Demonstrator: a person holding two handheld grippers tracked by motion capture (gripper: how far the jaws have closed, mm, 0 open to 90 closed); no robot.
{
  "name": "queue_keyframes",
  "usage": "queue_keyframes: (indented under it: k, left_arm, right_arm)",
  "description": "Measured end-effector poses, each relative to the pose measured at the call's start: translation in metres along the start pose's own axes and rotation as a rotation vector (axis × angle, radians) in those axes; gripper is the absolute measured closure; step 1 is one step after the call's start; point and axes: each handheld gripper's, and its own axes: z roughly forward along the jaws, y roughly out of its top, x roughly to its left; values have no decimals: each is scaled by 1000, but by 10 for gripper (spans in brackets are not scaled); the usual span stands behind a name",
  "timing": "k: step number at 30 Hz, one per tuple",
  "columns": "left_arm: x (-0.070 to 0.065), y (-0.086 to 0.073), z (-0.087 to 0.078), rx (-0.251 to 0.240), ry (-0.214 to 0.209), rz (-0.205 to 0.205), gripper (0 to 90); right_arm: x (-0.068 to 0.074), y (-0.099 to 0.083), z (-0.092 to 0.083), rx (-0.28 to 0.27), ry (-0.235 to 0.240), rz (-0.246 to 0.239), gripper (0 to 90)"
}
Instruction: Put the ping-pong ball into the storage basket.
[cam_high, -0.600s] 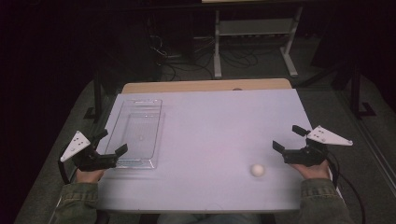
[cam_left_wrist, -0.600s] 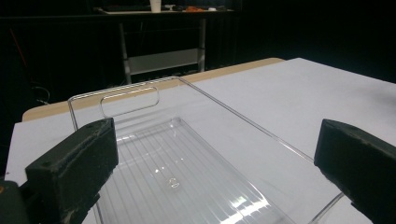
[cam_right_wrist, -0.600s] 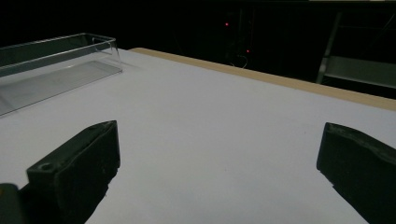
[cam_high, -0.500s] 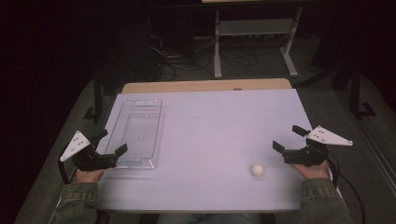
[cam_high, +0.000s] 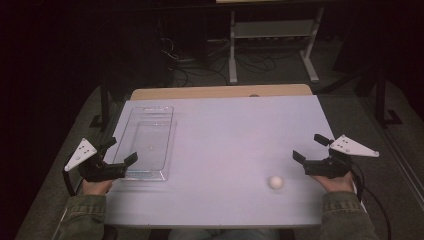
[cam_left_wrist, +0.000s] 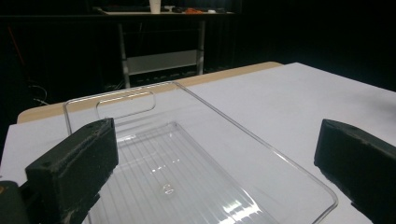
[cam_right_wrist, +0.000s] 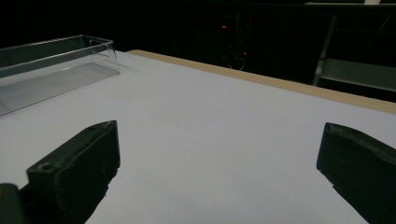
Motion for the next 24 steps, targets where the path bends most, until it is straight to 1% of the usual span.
queue_keyframes:
  k: [3, 5, 7, 10, 12, 13, 14, 16, 24]
  left_arm:
    - [0, 2, 3, 13, -4, 9, 0]
    - [-1, 4, 6, 29, -9, 25, 0]
    - [-3, 5, 9, 43, -21, 32, 0]
    - [-6, 9, 13, 63, -33, 55, 0]
    - [-8, 13, 15, 71, -34, 73, 0]
    - [-9, 14, 17, 71, -36, 72, 0]
    - [-9, 16, 18, 84, -38, 78, 0]
    - [-10, 20, 20, 96, -44, 82, 0]
    - [-15, 31, 28, 121, -72, 106, 0]
  right_arm:
    - [0, 0, 0, 0, 3, 2, 0]
    - [0, 0, 0, 2, 1, 2, 0]
    - [-1, 0, 0, -1, -1, 3, 0]
    - [-1, 0, 0, 2, -3, 7, 0]
    - [-1, 0, 0, 0, -4, 6, 0]
    - [-1, 0, 0, -2, -4, 5, 0]
    - [-1, 0, 0, -4, -5, 5, 0]
    - [-2, 0, -1, -8, -2, 7, 0]
    - [-2, 0, -1, -8, -3, 7, 0]
